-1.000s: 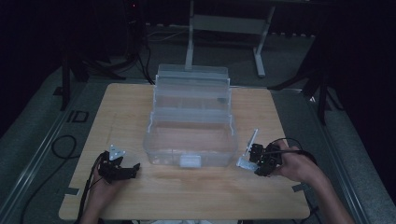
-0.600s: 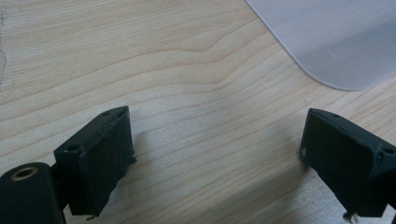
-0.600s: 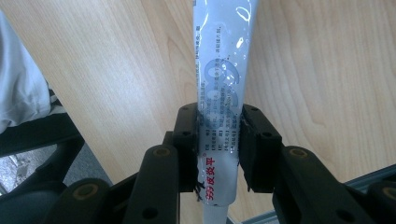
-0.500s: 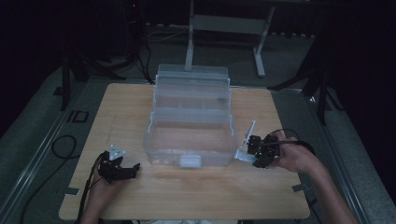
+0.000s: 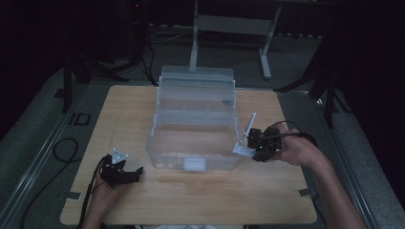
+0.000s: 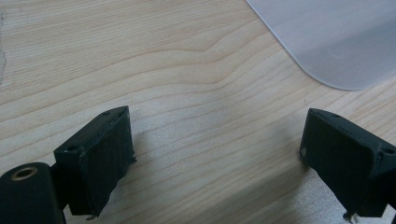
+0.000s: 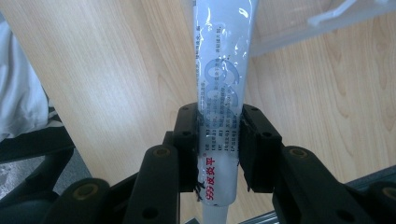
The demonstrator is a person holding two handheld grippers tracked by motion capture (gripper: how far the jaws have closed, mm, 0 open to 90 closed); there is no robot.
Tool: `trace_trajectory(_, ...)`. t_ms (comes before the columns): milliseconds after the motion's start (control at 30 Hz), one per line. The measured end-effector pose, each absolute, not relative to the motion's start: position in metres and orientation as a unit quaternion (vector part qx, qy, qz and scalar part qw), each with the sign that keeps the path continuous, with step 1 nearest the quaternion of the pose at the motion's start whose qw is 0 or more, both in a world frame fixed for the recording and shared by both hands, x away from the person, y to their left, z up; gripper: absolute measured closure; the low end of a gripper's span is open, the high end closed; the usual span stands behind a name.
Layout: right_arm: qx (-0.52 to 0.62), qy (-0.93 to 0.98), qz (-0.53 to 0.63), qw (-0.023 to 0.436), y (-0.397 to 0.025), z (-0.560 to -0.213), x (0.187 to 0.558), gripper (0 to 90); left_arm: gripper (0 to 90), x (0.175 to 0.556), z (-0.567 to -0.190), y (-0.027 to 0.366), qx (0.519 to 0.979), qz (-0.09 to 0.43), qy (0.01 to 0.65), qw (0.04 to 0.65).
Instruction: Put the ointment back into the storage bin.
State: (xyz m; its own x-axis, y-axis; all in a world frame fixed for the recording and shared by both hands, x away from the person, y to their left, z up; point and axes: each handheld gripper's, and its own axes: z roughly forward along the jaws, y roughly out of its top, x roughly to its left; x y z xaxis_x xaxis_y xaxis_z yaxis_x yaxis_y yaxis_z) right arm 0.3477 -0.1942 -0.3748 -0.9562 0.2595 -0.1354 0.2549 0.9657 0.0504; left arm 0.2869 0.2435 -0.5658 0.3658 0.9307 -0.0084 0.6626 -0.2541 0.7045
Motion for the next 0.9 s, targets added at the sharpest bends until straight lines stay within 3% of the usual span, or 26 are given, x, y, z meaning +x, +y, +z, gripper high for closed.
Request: trace_trajectory(900, 0.073, 0.993, 0.026, 0.088, -0.162, -0.365, 0.367, 70.0, 10.0, 0.287, -0.566, 0.244, 0.764, 0.211, 0.521, 0.316)
